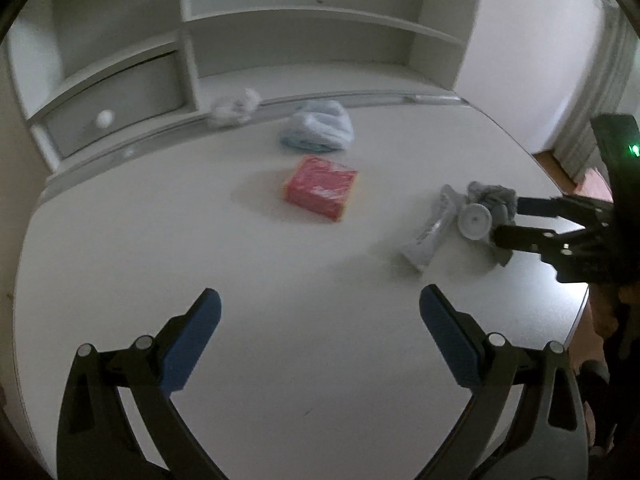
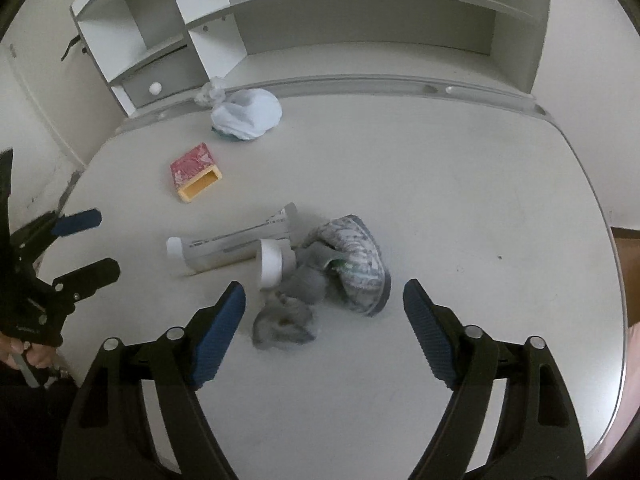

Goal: Collect trash
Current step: 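Grasp the gray sock with the right tool while the left tool grasps the white tube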

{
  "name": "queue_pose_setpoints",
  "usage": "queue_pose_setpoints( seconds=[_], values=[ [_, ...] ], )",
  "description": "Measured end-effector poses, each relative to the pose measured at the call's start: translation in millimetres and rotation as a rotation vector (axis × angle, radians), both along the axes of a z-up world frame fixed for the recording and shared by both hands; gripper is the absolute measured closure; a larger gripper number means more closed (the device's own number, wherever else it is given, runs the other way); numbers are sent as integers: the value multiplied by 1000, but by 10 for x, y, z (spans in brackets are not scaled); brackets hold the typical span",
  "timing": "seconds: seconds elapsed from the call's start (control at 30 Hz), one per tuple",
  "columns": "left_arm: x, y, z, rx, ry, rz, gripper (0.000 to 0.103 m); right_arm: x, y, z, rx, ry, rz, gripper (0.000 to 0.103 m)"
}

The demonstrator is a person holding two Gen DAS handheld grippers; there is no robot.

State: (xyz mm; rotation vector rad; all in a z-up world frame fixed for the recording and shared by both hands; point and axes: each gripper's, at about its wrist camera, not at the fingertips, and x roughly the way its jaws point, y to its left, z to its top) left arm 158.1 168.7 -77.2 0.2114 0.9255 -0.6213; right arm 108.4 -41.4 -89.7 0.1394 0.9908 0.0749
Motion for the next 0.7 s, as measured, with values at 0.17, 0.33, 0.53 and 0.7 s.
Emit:
queue_pose_setpoints(
  seconds=[0.17,0.33,0.53,0.7],
  values=[
    [3,-343,7,29,-35,-80,7,-4,-25,-45,52,25,30,79],
    [-21,-710,-32,44,-51,-183,7,-162,-192,73,77,-1,-2,80],
    [16,-857,-177,70,-19,-199,18,-328,-312,152,86,-24,-31,80],
    [-64,-841,-192,108,-39,-206,42,-432,-400,164,100,-33,-48,80]
  ],
)
